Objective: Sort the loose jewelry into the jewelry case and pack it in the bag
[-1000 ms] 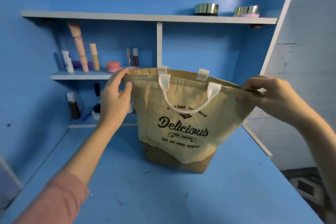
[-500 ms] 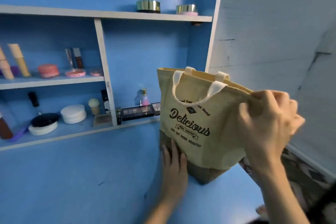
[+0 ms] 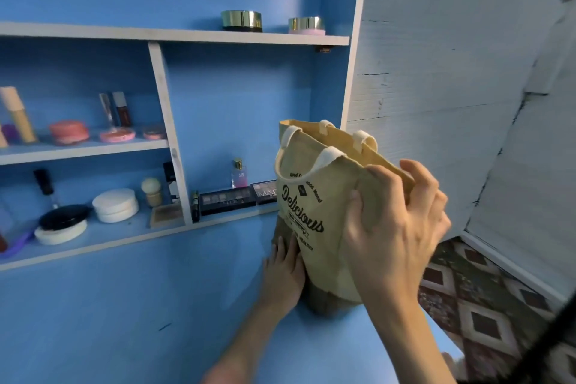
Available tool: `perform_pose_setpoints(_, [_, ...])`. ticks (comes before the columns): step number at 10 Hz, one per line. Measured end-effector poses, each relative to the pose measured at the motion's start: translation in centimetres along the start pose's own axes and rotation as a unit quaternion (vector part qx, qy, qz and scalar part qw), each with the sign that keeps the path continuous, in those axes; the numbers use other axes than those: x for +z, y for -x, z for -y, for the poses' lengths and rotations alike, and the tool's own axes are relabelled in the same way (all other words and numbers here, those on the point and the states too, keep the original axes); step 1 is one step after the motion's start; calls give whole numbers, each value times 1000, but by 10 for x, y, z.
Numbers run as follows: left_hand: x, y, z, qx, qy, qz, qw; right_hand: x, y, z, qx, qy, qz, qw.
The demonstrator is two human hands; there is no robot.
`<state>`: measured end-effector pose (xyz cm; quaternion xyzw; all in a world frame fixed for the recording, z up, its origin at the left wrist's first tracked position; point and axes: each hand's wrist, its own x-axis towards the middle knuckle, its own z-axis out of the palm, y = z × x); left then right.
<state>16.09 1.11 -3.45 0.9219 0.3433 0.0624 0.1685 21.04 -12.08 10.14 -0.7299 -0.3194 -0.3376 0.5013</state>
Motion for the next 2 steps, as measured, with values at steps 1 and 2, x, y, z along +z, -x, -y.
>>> perform_pose_setpoints(1, [-7, 7, -1, 0, 47, -34, 998, 1, -2, 3, -14, -10, -16, 1000])
perform_pose_setpoints(2, [-14, 30, 1, -49, 228, -104, 967, -12, -2, 5, -45, -43, -59, 996])
